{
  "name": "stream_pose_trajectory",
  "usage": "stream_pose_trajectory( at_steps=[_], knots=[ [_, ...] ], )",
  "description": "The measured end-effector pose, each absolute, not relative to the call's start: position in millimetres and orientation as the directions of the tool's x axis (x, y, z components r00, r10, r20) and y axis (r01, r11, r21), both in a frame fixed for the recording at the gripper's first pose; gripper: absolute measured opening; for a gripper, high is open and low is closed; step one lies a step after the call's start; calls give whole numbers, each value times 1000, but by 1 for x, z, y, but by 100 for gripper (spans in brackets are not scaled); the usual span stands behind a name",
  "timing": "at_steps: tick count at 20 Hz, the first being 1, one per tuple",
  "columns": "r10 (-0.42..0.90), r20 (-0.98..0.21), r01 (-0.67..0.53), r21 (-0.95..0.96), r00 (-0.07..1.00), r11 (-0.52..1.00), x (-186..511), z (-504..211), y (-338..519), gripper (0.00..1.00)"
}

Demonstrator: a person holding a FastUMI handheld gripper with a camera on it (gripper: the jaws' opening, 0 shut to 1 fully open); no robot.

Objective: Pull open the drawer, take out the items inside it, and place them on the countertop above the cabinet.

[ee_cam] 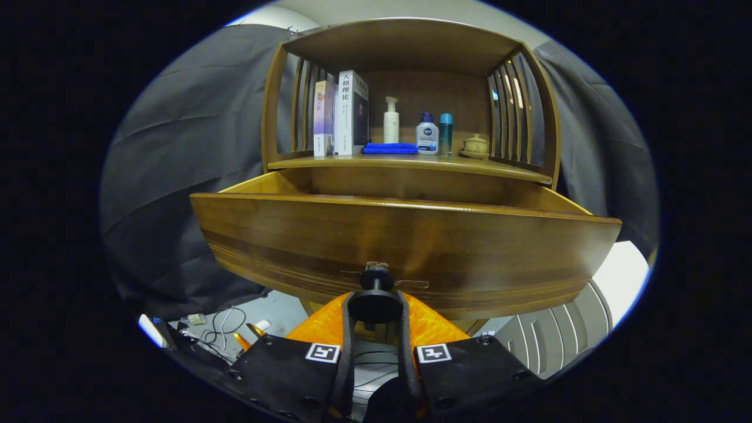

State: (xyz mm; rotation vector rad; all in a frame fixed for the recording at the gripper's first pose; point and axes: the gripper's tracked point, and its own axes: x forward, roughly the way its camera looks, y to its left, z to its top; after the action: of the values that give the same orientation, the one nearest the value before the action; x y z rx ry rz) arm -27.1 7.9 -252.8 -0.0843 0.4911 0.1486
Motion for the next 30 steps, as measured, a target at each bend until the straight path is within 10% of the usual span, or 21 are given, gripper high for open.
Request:
stream_pose_trajectory(
  at_steps=[7, 18, 30],
  knots=[
    [119, -481, -167, -58, 869, 984, -33, -256, 8, 33],
    [23, -375, -66, -102, 927, 993, -39, -164, -45, 98],
    [-85, -253, 0, -318, 964, 948, 11, -81, -56, 98]
  ],
)
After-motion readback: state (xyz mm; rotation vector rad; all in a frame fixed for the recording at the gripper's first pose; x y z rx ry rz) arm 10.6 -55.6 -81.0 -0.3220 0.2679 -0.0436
